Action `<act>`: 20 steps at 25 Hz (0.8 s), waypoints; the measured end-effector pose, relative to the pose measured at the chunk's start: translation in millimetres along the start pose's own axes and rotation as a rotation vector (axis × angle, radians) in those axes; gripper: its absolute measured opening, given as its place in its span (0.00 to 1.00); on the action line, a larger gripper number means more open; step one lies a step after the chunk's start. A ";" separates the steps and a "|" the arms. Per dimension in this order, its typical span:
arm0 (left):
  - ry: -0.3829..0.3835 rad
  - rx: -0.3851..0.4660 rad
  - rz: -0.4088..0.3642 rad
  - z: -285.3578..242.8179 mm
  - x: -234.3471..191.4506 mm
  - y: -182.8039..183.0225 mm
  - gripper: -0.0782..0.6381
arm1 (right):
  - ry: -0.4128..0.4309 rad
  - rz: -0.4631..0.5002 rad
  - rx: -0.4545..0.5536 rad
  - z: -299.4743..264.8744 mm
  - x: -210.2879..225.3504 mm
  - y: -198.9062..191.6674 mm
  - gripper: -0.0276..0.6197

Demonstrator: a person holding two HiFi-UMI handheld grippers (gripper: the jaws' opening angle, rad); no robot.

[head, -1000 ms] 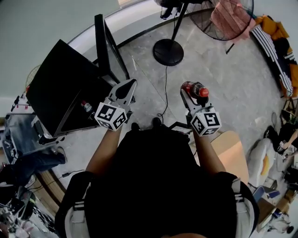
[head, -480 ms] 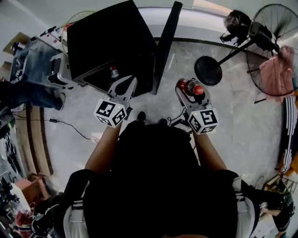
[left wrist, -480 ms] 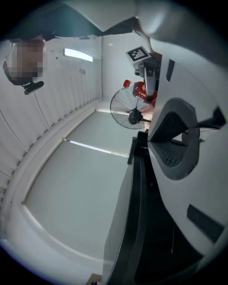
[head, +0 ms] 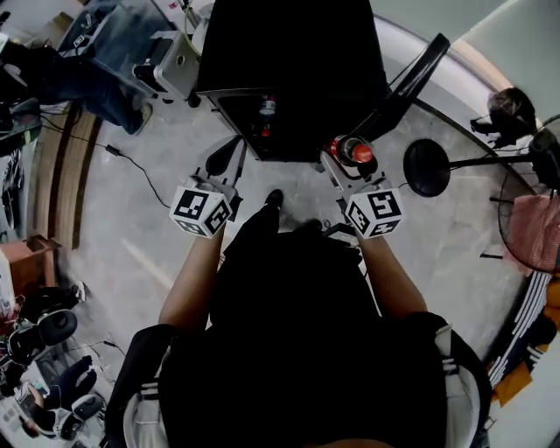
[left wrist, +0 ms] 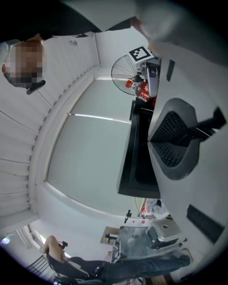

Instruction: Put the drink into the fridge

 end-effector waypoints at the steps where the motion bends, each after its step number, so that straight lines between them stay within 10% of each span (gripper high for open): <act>1: 0.016 0.000 0.001 3.5 -5.3 -3.5 0.13 | 0.013 0.001 -0.005 -11.7 -3.2 -3.9 0.52; 20: 0.107 -0.079 0.085 -88.4 -61.7 -149.3 0.13 | -0.039 -0.073 -0.090 -162.1 30.7 -128.6 0.52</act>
Point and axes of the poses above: the fingertips, and each gripper's own axes: z backward along the fingers, x to its right, y out of its top, the point moved 2 cm from there along z, backward along the fingers, and after that the axes turned 2 degrees about z, right-handed, at the moved point
